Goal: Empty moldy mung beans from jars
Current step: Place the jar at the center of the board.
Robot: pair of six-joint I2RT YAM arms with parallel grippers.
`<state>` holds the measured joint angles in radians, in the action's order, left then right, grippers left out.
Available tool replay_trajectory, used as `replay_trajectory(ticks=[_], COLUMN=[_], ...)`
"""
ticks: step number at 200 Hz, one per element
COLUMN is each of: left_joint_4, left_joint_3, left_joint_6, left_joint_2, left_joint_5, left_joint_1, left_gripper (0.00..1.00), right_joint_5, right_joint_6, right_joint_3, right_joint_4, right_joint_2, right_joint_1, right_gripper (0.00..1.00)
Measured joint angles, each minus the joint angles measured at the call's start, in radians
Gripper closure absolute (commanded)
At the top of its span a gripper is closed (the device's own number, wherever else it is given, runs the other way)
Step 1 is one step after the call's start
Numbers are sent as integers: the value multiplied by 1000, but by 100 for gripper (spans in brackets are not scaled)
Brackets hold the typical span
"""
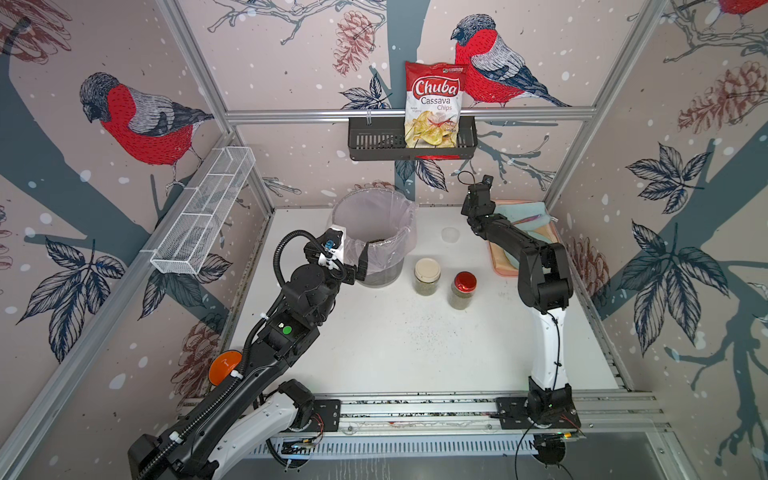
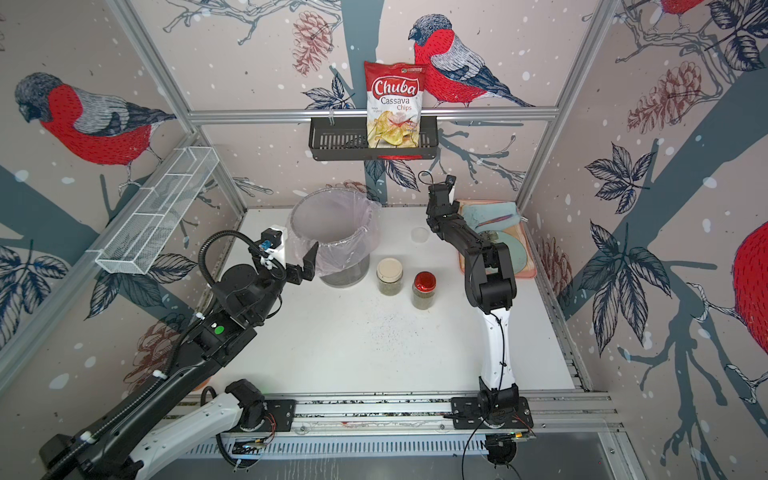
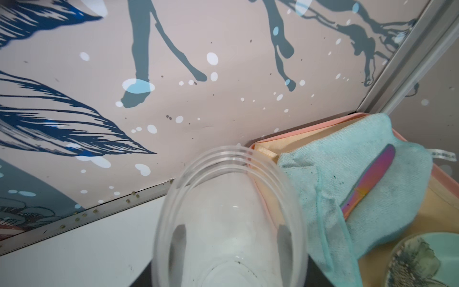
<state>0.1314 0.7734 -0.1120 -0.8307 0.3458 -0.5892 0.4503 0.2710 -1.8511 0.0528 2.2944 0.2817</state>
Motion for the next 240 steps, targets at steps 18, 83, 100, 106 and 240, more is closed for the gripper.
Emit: replay_trajectory(ticks=[18, 83, 100, 106, 240], left_joint_4=[21, 71, 73, 73, 113], left_joint_3=[-18, -53, -53, -53, -56], left_joint_6=[0, 1, 1, 1, 0], left_joint_2=[0, 4, 2, 2, 1], left_joint_5=[21, 32, 31, 31, 53], left_joint_1=[12, 51, 53, 53, 68], left_gripper=[1, 1, 1, 1, 1], right_joint_5=[-21, -61, -61, -62, -65], right_joint_6=[-4, -37, -41, -42, -60], right_joint_3=[-109, -319, -325, -325, -193], right_joint_4=[-27, -92, -108, -116, -137], right_joint_2=[79, 249, 261, 263, 198], right_joint_1=[-3, -20, -21, -20, -5], right_gripper=[62, 61, 61, 60, 19])
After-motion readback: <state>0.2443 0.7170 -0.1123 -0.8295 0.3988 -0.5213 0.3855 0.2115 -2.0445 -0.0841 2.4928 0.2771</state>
